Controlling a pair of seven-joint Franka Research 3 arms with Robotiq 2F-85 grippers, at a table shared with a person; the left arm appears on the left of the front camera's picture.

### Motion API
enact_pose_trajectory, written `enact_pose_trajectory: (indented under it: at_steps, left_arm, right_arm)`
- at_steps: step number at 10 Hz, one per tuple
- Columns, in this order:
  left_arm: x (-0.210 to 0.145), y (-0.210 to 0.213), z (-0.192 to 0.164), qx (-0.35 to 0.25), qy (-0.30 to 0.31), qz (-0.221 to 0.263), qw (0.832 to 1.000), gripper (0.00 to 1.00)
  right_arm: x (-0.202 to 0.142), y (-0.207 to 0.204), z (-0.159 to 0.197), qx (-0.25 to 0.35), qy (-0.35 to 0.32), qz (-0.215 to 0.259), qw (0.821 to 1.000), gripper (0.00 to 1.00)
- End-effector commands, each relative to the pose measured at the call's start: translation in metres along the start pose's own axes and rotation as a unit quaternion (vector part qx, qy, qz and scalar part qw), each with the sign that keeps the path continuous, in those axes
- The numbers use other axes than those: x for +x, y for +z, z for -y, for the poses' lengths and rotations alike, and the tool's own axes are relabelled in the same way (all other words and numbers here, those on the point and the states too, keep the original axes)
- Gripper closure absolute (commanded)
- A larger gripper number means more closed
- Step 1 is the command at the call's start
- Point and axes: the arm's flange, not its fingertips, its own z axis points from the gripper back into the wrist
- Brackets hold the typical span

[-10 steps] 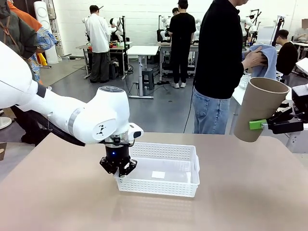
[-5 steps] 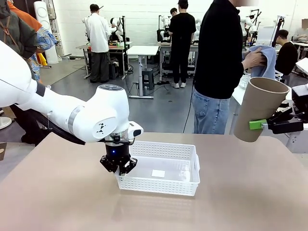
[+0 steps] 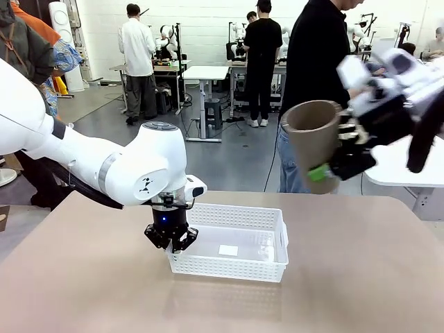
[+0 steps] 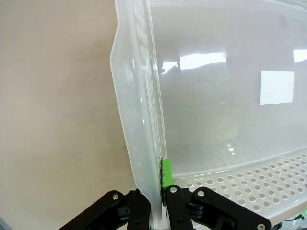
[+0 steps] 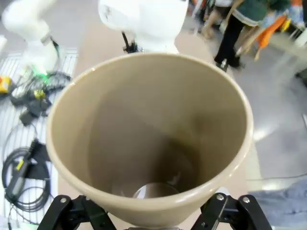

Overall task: Clean and organize the cups into the basket.
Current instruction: Pick up the Organizing basket and move it to the center of the table, then pick up the Reusable plastic cup from the right side of the table and place it inside the Organizing basket.

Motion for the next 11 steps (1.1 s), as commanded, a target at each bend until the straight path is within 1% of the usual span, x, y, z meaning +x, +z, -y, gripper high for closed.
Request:
enact_pose_trajectory:
  at_steps: [1, 3, 4, 5, 7, 9, 10, 11]
  left_arm:
    - [-0.004, -0.004, 0.001, 0.003, 0.0, -0.002, 1.0, 1.0]
    - [-0.004, -0.004, 0.001, 0.003, 0.0, -0.002, 1.0, 1.0]
    - [-0.004, -0.004, 0.001, 0.003, 0.0, -0.002, 1.0, 1.0]
    - [-0.004, -0.004, 0.001, 0.003, 0.0, -0.002, 1.0, 1.0]
    - [-0.004, -0.004, 0.001, 0.003, 0.0, -0.002, 1.0, 1.0]
    - [-0.004, -0.004, 0.001, 0.003, 0.0, -0.002, 1.0, 1.0]
    - [-0.004, -0.004, 0.001, 0.003, 0.0, -0.002, 1.0, 1.0]
    - [-0.004, -0.004, 0.001, 0.003, 0.0, -0.002, 1.0, 1.0]
  right_arm:
    - [0.016, -0.054, 0.016, 0.037, 0.0, -0.131, 0.991, 0.18]
    - [0.026, -0.107, 0.015, 0.085, 0.006, -0.231, 0.969, 0.18]
    - [0.027, -0.125, 0.012, 0.11, 0.007, -0.269, 0.957, 0.18]
    - [0.029, -0.137, 0.009, 0.123, 0.01, -0.286, 0.95, 0.18]
    - [0.028, -0.154, 0.006, 0.139, 0.011, -0.289, 0.947, 0.18]
    - [0.021, -0.154, 0.009, 0.15, 0.002, -0.273, 0.95, 0.18]
    - [0.017, -0.162, 0.002, 0.139, 0.017, -0.294, 0.946, 0.18]
    - [0.017, -0.162, 0.002, 0.139, 0.017, -0.294, 0.946, 0.18]
